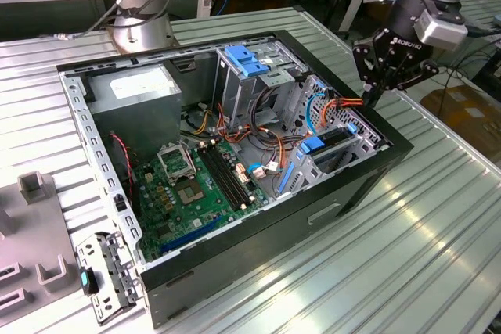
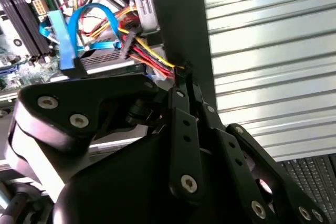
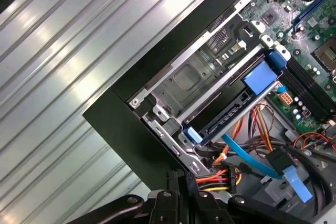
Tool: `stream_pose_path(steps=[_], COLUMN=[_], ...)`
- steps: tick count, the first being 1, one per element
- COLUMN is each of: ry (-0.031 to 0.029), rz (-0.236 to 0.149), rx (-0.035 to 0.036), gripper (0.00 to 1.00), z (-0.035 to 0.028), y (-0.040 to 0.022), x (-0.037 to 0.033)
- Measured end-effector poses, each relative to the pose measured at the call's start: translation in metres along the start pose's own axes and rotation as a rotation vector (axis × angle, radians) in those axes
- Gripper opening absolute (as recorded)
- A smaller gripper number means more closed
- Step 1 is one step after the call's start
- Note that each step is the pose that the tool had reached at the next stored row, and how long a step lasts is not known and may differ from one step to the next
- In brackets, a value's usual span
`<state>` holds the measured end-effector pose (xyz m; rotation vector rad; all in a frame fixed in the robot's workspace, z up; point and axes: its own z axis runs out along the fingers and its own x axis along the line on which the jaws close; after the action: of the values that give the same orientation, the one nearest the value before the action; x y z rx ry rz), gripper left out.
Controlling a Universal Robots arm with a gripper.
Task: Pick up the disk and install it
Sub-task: 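Insert the first disk wire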
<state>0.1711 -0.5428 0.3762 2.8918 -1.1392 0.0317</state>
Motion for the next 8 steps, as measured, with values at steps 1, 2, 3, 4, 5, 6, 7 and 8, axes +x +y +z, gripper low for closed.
stream_pose_path(steps=[1, 2, 3, 4, 5, 6, 7, 8], ry=[-0.0001, 0.0000, 0.0001, -0.0001, -0.0002, -0.0005, -0.0008, -0.0012], rz=[0.000, 0.001, 0.004, 0.011, 0.022, 0.036, 0.049, 0.063], rx=[0.0001, 0.0000, -0.0002, -0.0005, -0.0010, -0.0014, -0.0019, -0.0023], gripper=[0.16, 0.16, 0.16, 0.16, 0.16, 0.16, 0.16, 0.16], z=[0.0001, 0.0001, 0.0004, 0.0006, 0.0007, 0.0010, 0.0012, 0.0015], y=[0.0031, 0.0054, 0.0061, 0.0062, 0.0062, 0.0062, 0.0062, 0.0062], x=[-0.0034, -0.0058, -0.0065, -0.0066, -0.0066, -0.0067, -0.0067, -0.0067])
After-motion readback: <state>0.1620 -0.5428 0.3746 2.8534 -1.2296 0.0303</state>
